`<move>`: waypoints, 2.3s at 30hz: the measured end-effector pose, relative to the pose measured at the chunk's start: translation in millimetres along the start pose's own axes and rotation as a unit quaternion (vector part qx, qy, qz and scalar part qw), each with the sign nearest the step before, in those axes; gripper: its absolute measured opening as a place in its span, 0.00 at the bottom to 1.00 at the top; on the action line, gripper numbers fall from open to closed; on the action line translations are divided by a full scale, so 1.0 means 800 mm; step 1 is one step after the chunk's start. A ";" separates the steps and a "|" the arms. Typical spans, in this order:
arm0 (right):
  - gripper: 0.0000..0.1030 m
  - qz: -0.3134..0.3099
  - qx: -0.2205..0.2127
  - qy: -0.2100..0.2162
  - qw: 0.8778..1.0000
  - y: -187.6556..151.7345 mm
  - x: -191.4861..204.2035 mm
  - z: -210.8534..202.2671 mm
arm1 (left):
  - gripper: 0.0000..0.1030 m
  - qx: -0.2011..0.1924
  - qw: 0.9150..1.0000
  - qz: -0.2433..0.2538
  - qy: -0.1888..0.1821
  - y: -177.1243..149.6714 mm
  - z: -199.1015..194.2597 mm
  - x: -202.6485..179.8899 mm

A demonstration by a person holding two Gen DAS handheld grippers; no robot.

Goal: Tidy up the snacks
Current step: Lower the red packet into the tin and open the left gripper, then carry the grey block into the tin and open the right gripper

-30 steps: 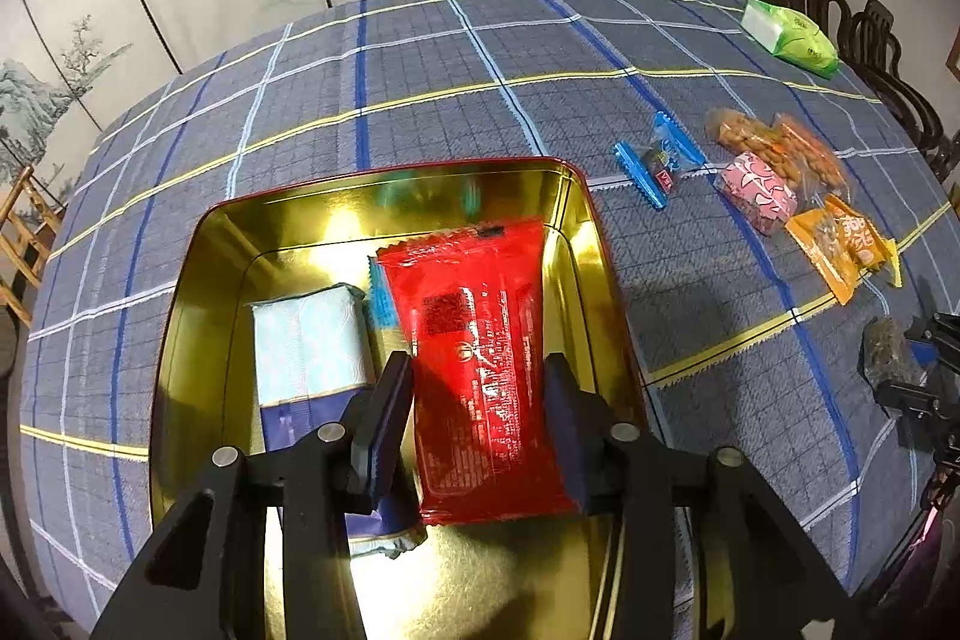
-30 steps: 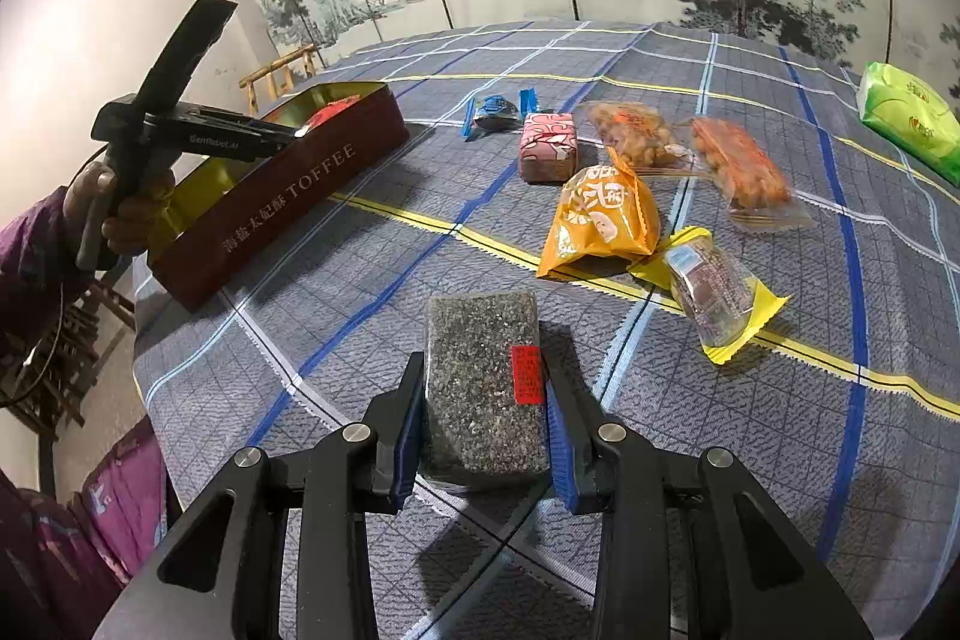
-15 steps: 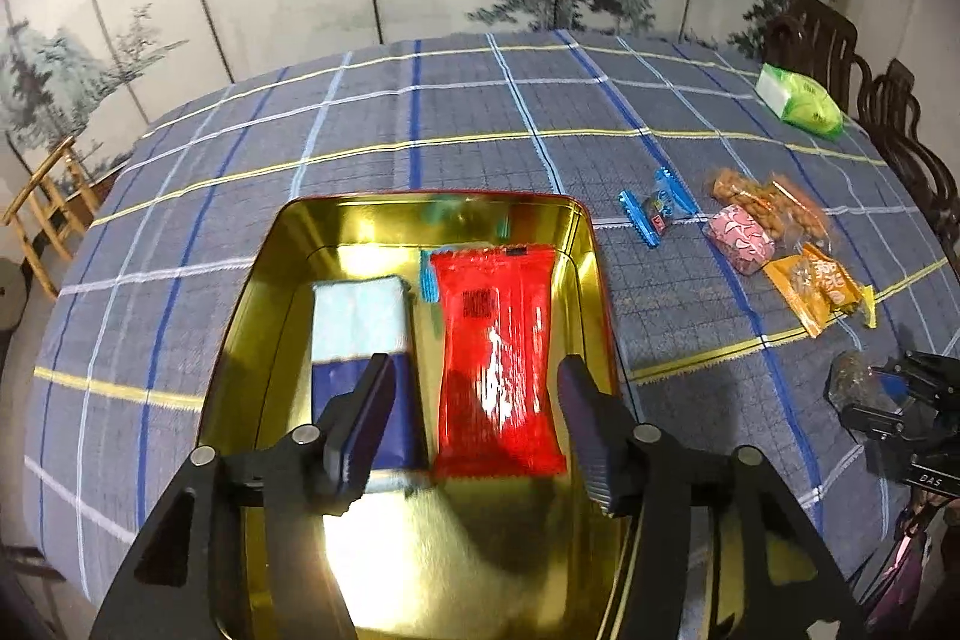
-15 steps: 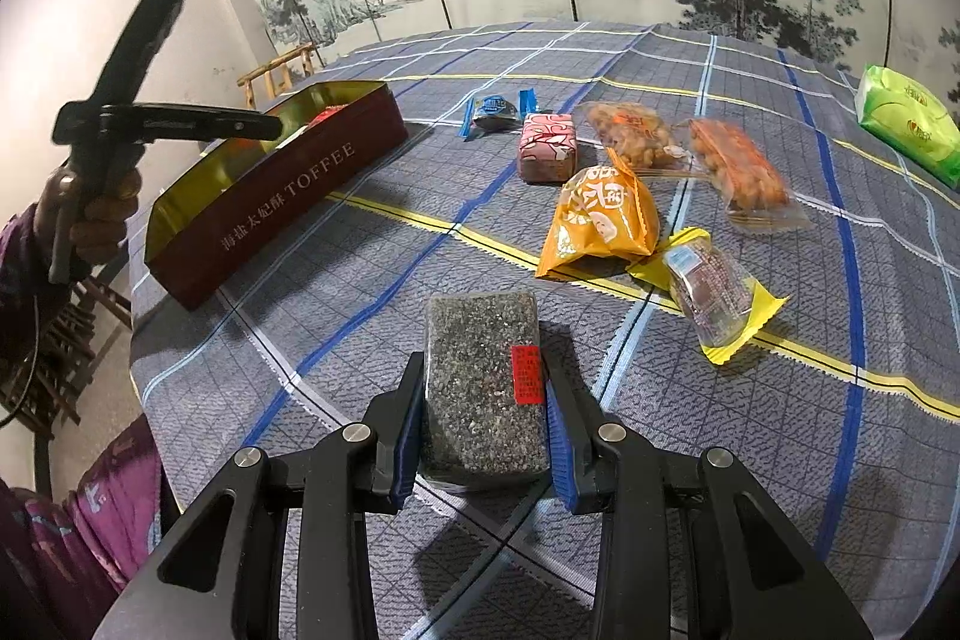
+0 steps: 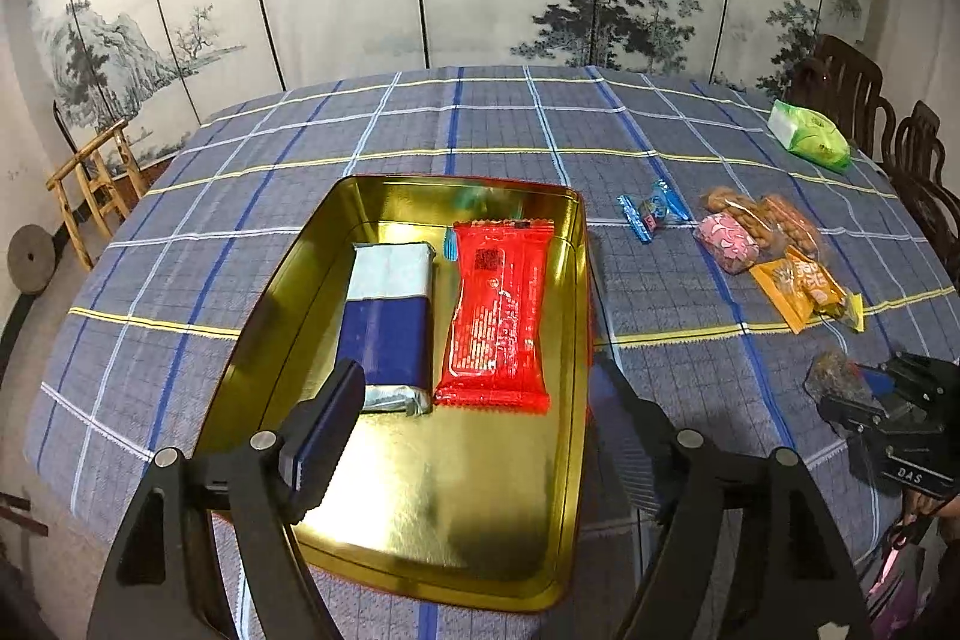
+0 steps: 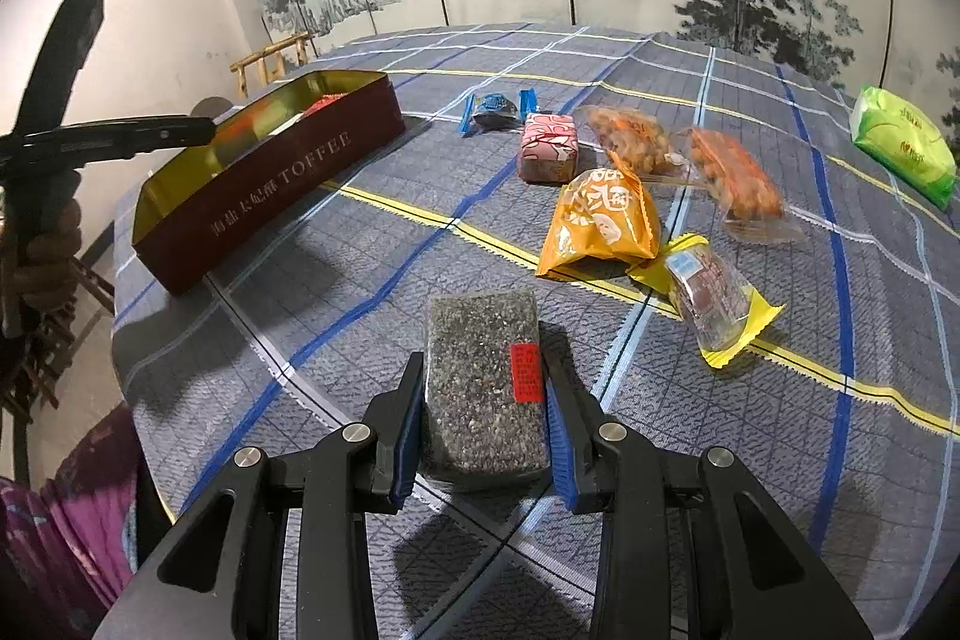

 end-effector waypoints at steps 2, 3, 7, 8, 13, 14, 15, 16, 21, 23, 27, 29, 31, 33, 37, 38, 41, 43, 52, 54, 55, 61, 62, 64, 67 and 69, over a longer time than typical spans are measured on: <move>0.35 -0.001 0.001 -0.003 1.000 0.000 0.000 0.000 | 0.72 -0.006 1.000 0.002 0.003 -0.001 -0.005 0.001; 0.35 -0.002 0.001 -0.004 1.000 0.000 0.000 0.001 | 0.72 -0.009 1.000 0.003 0.003 -0.002 -0.007 0.001; 0.35 -0.007 0.003 -0.017 1.000 0.000 0.004 0.002 | 0.73 -0.024 1.000 0.006 0.007 -0.004 -0.017 0.004; 0.35 -0.006 0.004 -0.020 1.000 0.000 0.005 0.002 | 0.73 -0.025 1.000 0.007 0.008 -0.005 -0.018 0.005; 0.35 -0.001 0.010 -0.043 0.999 0.000 0.009 0.002 | 0.74 -0.030 0.999 0.010 0.012 -0.012 -0.023 0.014; 0.35 0.000 0.013 -0.048 0.999 0.000 0.010 0.003 | 0.74 -0.031 0.999 0.009 0.013 -0.014 -0.023 0.017; 0.35 0.000 0.016 -0.055 0.998 0.000 0.011 0.004 | 0.74 -0.032 0.999 0.008 0.015 -0.014 -0.025 0.019; 0.35 0.000 0.020 -0.061 0.998 0.001 0.012 0.004 | 0.74 -0.034 0.999 0.006 0.017 -0.015 -0.026 0.024; 0.35 0.016 0.038 -0.061 0.997 0.002 0.022 0.005 | 0.76 -0.061 0.997 -0.028 0.024 -0.016 -0.035 0.065; 0.35 0.027 0.040 -0.054 0.997 0.002 0.026 0.006 | 0.76 -0.070 0.996 -0.050 0.031 -0.016 -0.034 0.093; 0.35 0.054 0.036 -0.040 0.997 0.005 0.035 0.005 | 0.77 -0.079 0.993 -0.066 0.058 -0.022 -0.027 0.141; 0.35 0.071 0.030 -0.032 0.997 0.012 0.039 0.003 | 0.77 -0.087 0.991 -0.071 0.069 -0.026 -0.024 0.165; 0.35 0.084 0.023 -0.022 0.996 0.023 0.046 0.003 | 0.77 -0.095 0.989 -0.077 0.080 -0.029 -0.021 0.186; 0.35 0.087 0.015 -0.013 0.996 0.037 0.056 0.002 | 0.77 -0.101 0.988 -0.090 0.079 -0.031 -0.018 0.203; 0.35 0.092 -0.001 0.016 0.996 0.072 0.085 0.003 | 0.77 -0.110 0.983 -0.126 0.081 -0.033 -0.006 0.232; 0.35 0.095 -0.004 0.026 0.995 0.083 0.094 0.006 | 0.77 -0.111 0.981 -0.135 0.080 -0.034 -0.003 0.238; 0.35 0.105 -0.006 0.053 0.993 0.107 0.118 0.020 | 0.77 -0.117 0.977 -0.159 0.076 -0.033 0.005 0.252; 0.35 0.116 -0.003 0.075 0.990 0.123 0.136 0.035 | 0.77 -0.119 0.975 -0.170 0.076 -0.034 0.010 0.259; 0.35 0.114 0.043 0.129 0.984 0.171 0.227 0.129 | 0.77 -0.131 0.959 -0.224 0.119 -0.038 0.022 0.291; 0.35 0.123 0.058 0.143 0.980 0.175 0.243 0.153 | 0.77 -0.128 0.956 -0.232 0.125 -0.039 0.025 0.296; 0.35 0.125 0.062 0.149 0.979 0.178 0.249 0.162 | 0.78 -0.125 0.955 -0.236 0.129 -0.040 0.027 0.299; 0.35 0.160 0.104 0.147 0.971 0.178 0.270 0.217 | 0.79 -0.103 0.946 -0.280 0.127 -0.055 0.037 0.316; 0.35 0.164 0.110 0.142 0.970 0.178 0.271 0.223 | 0.79 -0.103 0.944 -0.287 0.128 -0.058 0.036 0.319; 0.35 0.173 0.119 0.142 0.967 0.175 0.276 0.235 | 0.79 -0.102 0.941 -0.294 0.132 -0.060 0.036 0.322; 0.35 0.181 0.127 0.142 0.965 0.174 0.285 0.249 | 0.79 -0.097 0.941 -0.294 0.136 -0.061 0.038 0.322; 0.35 0.187 0.134 0.137 0.964 0.173 0.290 0.257 | 0.79 -0.094 0.943 -0.287 0.138 -0.060 0.038 0.318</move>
Point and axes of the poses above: each gripper's, at about its wrist camera, not at the fingertips, and z roughly the way its jaws point, x to its left, y to its top, the point moved 6 cm from there along z, roughly the way its jaws point, and after that the axes turned 10 degrees about -x, right-handed, at the moved point
